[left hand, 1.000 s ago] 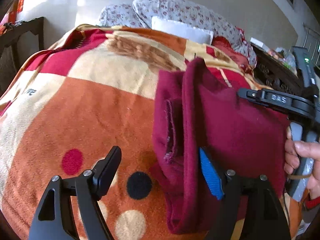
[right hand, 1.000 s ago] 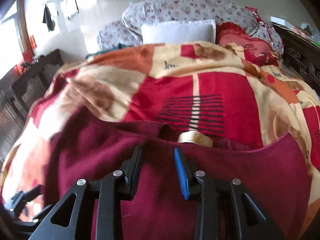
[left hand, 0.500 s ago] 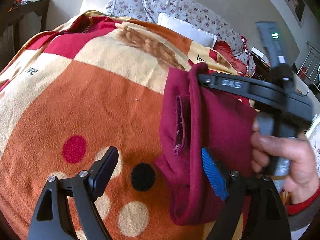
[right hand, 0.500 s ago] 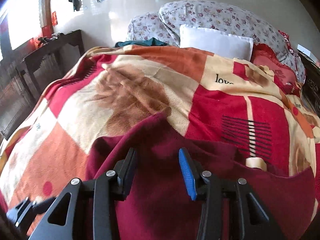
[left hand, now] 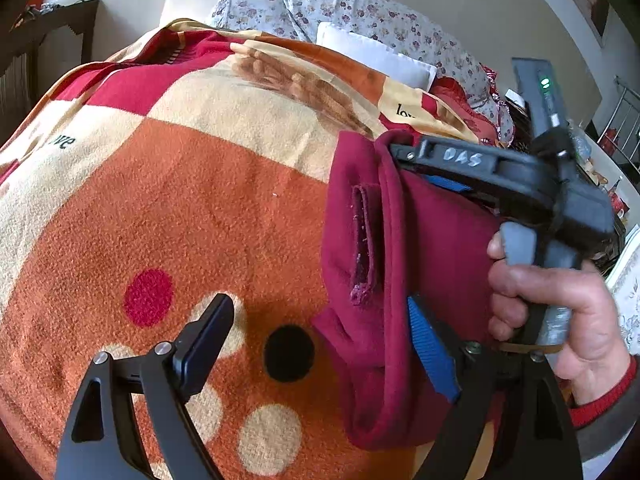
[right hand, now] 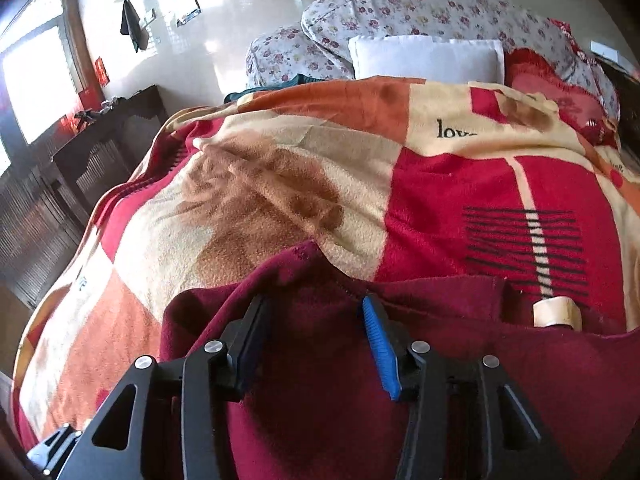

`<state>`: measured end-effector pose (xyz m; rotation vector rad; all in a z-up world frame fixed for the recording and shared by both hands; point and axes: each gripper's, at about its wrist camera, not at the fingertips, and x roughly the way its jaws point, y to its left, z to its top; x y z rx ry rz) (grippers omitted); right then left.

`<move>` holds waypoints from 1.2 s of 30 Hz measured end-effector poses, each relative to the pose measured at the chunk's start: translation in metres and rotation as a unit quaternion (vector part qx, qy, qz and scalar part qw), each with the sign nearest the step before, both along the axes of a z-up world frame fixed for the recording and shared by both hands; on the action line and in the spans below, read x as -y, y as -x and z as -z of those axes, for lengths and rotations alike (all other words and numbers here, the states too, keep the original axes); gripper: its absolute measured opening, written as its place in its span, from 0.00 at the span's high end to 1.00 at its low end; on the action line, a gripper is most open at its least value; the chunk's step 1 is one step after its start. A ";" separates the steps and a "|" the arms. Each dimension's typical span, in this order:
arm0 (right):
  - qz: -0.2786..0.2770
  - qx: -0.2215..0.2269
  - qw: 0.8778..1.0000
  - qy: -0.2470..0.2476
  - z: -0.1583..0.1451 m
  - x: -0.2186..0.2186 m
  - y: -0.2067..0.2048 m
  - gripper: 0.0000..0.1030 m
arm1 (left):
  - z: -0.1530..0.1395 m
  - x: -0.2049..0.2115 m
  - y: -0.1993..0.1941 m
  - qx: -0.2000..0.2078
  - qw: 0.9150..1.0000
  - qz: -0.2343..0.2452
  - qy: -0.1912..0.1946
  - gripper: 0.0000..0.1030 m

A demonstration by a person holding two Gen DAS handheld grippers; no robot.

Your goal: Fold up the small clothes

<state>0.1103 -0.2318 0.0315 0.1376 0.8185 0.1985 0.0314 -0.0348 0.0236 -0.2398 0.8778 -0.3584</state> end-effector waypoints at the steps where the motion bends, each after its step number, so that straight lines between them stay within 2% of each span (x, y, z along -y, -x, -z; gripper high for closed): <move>1: 0.001 -0.007 1.000 -0.005 -0.003 0.000 0.002 0.40 | 0.001 -0.001 0.000 -0.002 1.000 0.000 0.002 0.16; 4: -0.012 -0.015 0.999 -0.032 -0.018 -0.005 0.013 0.34 | 0.003 -0.005 -0.002 -0.013 1.000 0.000 0.020 0.15; 6: -0.033 -0.029 0.998 -0.035 -0.024 -0.018 0.020 0.25 | 0.004 -0.008 -0.003 -0.019 0.999 -0.002 0.030 0.15; 8: -0.058 -0.040 0.998 -0.006 -0.027 -0.038 0.024 0.24 | 0.006 -0.010 -0.005 -0.026 0.999 -0.002 0.036 0.15; 11: -0.066 -0.047 0.996 0.032 -0.026 -0.058 0.021 0.24 | 0.008 -0.011 -0.006 -0.030 0.999 -0.003 0.038 0.13; 15: -0.056 -0.058 0.996 0.046 -0.017 -0.068 0.011 0.24 | 0.009 -0.010 -0.007 -0.031 0.999 -0.003 0.037 0.12; 18: -0.056 -0.058 0.993 0.083 -0.010 -0.078 0.007 0.24 | 0.010 -0.010 -0.009 -0.033 0.999 -0.003 0.039 0.10; 20: -0.057 -0.048 0.990 0.123 -0.008 -0.086 0.008 0.31 | 0.011 -0.009 -0.010 -0.033 0.999 -0.003 0.040 0.09; 21: -0.055 -0.041 0.987 0.146 -0.007 -0.088 0.009 0.49 | 0.012 -0.009 -0.010 -0.033 0.999 -0.003 0.041 0.09; 22: -0.057 -0.035 0.985 0.157 -0.007 -0.088 0.009 0.58 | 0.011 -0.008 -0.013 -0.033 0.999 -0.003 0.042 0.08; 23: -0.060 -0.031 0.986 0.150 -0.008 -0.085 0.011 0.63 | 0.011 -0.008 -0.014 -0.032 0.999 -0.003 0.043 0.07; 24: -0.061 -0.031 0.988 0.137 -0.010 -0.080 0.012 0.73 | 0.011 -0.007 -0.014 -0.030 0.999 -0.003 0.043 0.07; 25: -0.061 -0.030 0.991 0.114 -0.013 -0.072 0.014 0.78 | 0.011 -0.007 -0.014 -0.028 0.999 -0.003 0.043 0.06; 29: -0.063 -0.020 0.997 0.039 -0.032 -0.047 0.028 0.82 | 0.011 -0.002 -0.014 -0.018 0.999 0.005 0.045 0.06; 36: -0.061 -0.013 0.998 0.018 -0.044 -0.032 0.038 0.82 | 0.011 0.017 -0.016 -0.008 0.997 0.055 0.045 0.06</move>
